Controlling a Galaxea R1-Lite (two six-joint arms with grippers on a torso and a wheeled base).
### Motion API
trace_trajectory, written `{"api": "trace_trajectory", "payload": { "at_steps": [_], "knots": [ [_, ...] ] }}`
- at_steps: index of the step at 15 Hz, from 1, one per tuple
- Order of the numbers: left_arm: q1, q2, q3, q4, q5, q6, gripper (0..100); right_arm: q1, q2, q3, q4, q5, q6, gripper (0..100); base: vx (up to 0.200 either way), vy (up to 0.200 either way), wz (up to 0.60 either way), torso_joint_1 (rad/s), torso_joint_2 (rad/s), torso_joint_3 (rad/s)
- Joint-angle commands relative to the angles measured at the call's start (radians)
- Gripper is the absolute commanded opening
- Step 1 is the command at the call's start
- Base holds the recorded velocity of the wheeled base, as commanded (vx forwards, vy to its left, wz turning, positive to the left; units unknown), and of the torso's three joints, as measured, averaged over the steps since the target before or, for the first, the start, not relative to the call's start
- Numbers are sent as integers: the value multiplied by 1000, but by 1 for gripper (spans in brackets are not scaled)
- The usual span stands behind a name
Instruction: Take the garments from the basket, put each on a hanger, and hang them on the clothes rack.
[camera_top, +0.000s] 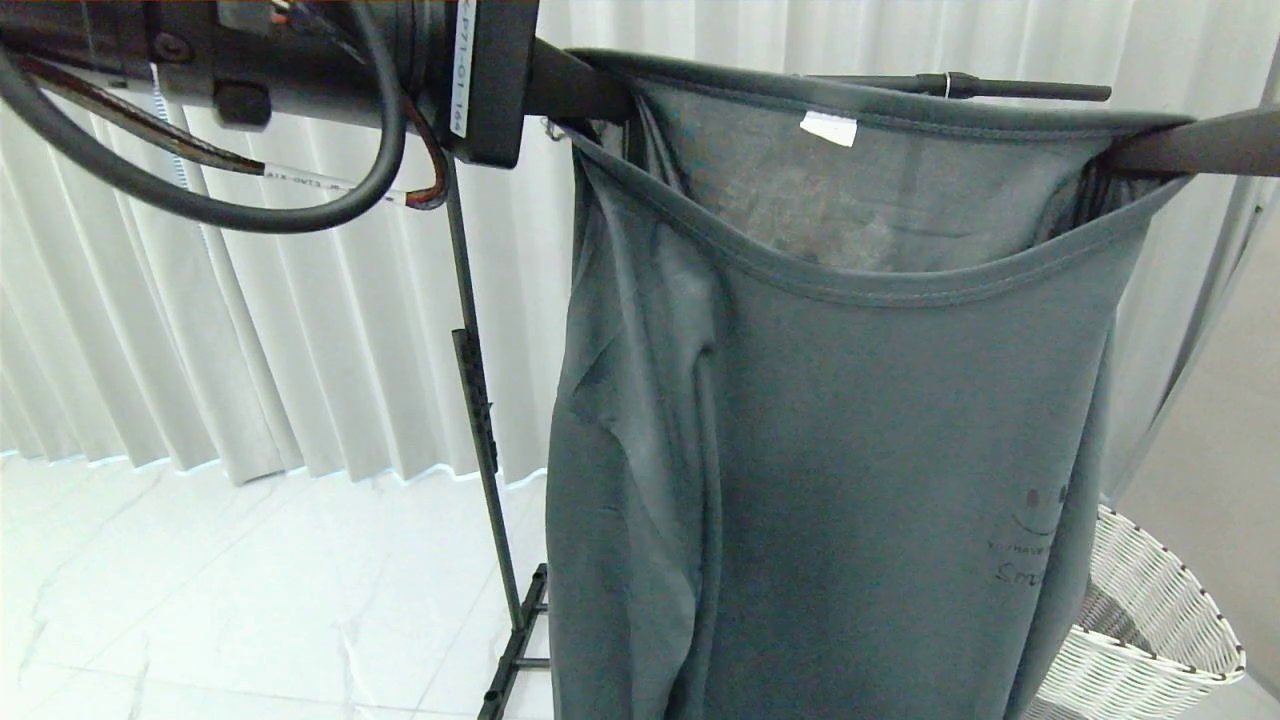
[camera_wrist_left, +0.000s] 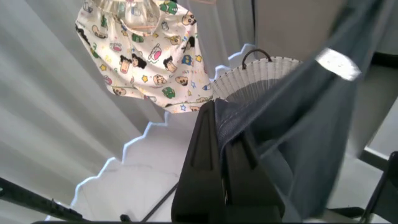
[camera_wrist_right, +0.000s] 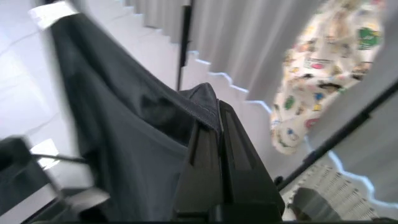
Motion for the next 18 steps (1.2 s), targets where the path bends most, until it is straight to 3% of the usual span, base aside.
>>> {"api": "trace_trajectory", "payload": {
  "at_steps": [1,4,13,14,16,18],
  "knots": [
    [5,18,-2,-1,1,1,0,11,-20,4,-7,1,-1,0,0,0,0,0,0,0],
    [5,18,-6,-1,10,2,0,11,0,2,-82,1,-1,0,0,0,0,0,0,0],
    [6,17,-12,-2,22,1,0,11,0,4,-82,-1,1,0,0,0,0,0,0,0],
    [9,17,-12,-2,22,1,0,11,-2,5,-79,-1,1,100,0,0,0,0,0,0],
    [17,18,-12,-2,27,2,0,11,-8,10,-76,-2,1,100,0,0,0,0,0,0],
    [23,34,4,-2,165,-4,0,30,-60,66,-44,-1,-4,100,0,0,0,0,0,0]
  ]
}}
